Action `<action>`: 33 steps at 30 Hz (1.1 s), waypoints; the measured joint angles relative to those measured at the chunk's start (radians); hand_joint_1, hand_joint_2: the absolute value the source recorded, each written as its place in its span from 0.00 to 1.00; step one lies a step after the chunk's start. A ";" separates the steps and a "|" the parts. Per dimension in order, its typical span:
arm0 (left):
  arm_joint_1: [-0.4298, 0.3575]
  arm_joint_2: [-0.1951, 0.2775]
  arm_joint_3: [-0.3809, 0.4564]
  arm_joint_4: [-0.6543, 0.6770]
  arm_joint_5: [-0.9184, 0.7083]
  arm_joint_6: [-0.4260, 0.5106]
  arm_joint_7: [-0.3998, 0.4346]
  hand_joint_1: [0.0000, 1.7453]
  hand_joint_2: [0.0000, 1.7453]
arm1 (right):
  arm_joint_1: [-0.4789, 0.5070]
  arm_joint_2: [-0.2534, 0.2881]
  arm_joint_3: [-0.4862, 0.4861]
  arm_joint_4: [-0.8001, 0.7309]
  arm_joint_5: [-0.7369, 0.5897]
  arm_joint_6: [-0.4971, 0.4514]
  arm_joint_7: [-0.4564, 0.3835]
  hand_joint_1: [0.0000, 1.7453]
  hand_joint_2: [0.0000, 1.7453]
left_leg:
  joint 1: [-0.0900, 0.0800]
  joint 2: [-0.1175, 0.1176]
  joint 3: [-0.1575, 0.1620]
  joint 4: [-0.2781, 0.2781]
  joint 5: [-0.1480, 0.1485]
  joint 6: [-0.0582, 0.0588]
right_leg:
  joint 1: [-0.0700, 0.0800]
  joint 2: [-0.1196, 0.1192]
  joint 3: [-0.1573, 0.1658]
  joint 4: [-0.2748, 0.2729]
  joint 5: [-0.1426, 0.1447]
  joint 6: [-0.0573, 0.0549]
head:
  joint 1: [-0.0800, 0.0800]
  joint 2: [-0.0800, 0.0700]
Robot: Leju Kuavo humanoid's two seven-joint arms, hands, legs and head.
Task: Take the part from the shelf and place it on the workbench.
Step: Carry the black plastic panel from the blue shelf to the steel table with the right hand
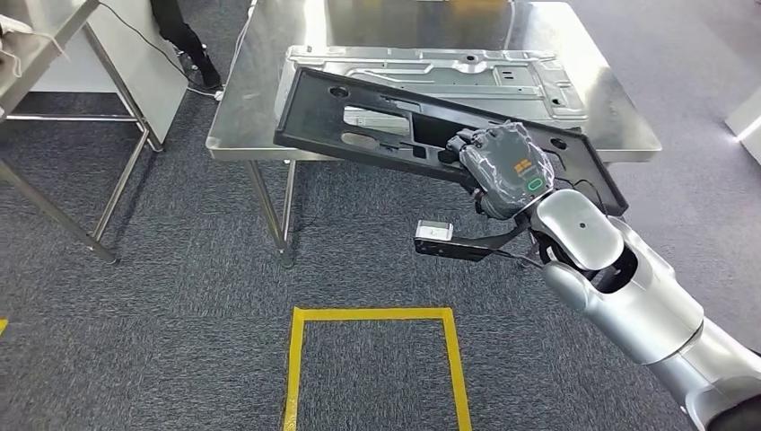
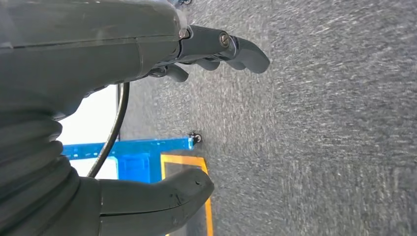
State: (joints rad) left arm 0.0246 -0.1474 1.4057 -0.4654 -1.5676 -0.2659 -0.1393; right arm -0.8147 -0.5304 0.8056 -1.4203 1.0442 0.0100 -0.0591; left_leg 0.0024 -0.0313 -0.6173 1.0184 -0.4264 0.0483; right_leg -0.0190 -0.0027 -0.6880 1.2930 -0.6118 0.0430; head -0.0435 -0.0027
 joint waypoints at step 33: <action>0.001 -0.003 0.000 0.000 0.000 0.005 0.009 0.00 1.00 | 0.019 -0.030 0.001 0.016 0.032 -0.028 0.018 1.00 1.00 | 0.006 -0.015 0.025 -0.031 0.006 0.006 | 0.007 0.011 -0.016 -0.018 0.014 -0.003 | 0.001 0.000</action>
State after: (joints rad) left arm 0.0258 -0.1506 1.4061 -0.4650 -1.5677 -0.2612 -0.1299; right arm -0.7953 -0.5603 0.8064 -1.4038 1.0762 -0.0179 -0.0408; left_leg 0.0083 -0.0468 -0.5927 0.9875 -0.4205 0.0541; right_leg -0.0121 0.0085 -0.7043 1.2749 -0.5974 0.0398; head -0.0424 -0.0027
